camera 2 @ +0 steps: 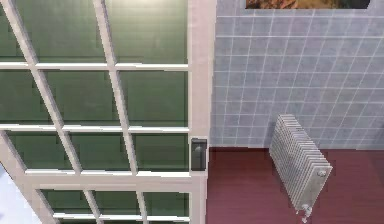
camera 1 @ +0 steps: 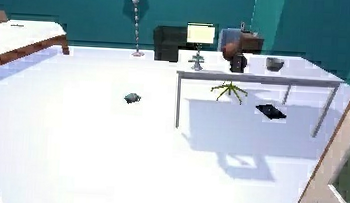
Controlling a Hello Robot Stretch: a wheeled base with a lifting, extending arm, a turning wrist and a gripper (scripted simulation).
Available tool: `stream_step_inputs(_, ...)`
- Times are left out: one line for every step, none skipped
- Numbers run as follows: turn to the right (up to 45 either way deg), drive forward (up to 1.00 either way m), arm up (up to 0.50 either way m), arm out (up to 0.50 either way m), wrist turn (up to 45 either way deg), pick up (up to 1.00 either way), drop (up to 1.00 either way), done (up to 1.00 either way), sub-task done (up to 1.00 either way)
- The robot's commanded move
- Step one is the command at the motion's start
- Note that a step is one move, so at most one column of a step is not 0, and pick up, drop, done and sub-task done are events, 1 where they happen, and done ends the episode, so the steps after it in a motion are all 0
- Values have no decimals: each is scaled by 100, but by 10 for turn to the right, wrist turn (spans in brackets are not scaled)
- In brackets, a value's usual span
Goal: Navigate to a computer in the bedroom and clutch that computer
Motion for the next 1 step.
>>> stream_step_inputs(-30,0,0,0,0,0,0,0,0)
